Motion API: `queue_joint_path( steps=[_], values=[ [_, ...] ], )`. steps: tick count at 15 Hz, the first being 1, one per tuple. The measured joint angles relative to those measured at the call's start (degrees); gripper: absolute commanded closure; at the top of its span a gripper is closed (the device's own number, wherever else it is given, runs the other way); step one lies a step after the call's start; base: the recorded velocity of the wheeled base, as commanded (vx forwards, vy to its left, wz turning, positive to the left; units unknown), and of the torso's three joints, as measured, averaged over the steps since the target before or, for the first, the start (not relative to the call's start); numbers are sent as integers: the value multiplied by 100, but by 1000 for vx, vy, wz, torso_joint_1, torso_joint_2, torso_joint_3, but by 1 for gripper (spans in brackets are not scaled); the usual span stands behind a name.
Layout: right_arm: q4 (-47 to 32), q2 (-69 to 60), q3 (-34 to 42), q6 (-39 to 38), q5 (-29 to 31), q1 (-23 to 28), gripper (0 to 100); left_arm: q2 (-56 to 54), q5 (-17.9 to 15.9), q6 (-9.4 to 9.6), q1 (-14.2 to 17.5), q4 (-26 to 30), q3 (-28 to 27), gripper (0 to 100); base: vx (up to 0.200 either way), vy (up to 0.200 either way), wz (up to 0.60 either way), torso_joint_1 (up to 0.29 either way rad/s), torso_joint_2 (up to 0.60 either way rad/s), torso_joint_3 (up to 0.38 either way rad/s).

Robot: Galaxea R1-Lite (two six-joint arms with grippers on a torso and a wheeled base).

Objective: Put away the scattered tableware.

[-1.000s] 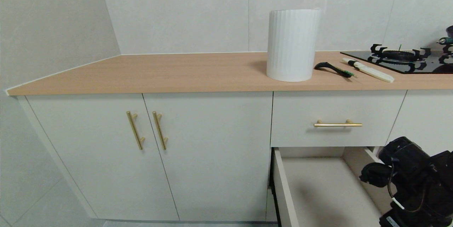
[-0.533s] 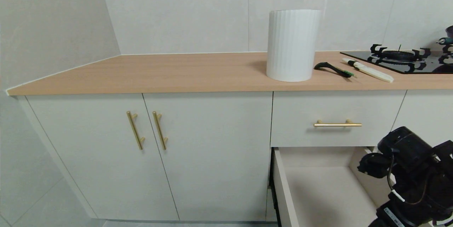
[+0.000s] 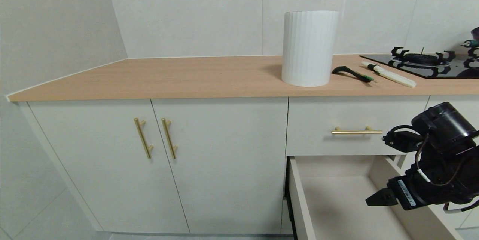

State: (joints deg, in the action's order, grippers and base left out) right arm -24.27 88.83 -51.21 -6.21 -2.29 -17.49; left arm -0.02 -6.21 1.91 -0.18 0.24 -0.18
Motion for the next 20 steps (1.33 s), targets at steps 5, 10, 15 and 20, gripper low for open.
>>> queue_joint_path(
  steps=[5, 10, 15, 20],
  values=[
    [44, -85, 9, -6, 5, 9, 0, 0, 0, 0, 0, 2, 2, 0, 0, 0, 0, 105, -345, -278],
    [46, -94, 15, -4, 5, 0, 0, 0, 0, 0, 0, 5, 0, 0, 0, 0, 0, 171, -488, -288],
    [46, -90, 22, -4, 2, -4, 0, 0, -2, 2, 0, -2, 0, 0, 0, 0, 0, 200, -473, -284],
    [252, -116, 2, -6, 35, 20, 0, 0, -2, 0, 0, 0, 0, 0, 0, 0, 0, 50, -120, -67]
  ],
)
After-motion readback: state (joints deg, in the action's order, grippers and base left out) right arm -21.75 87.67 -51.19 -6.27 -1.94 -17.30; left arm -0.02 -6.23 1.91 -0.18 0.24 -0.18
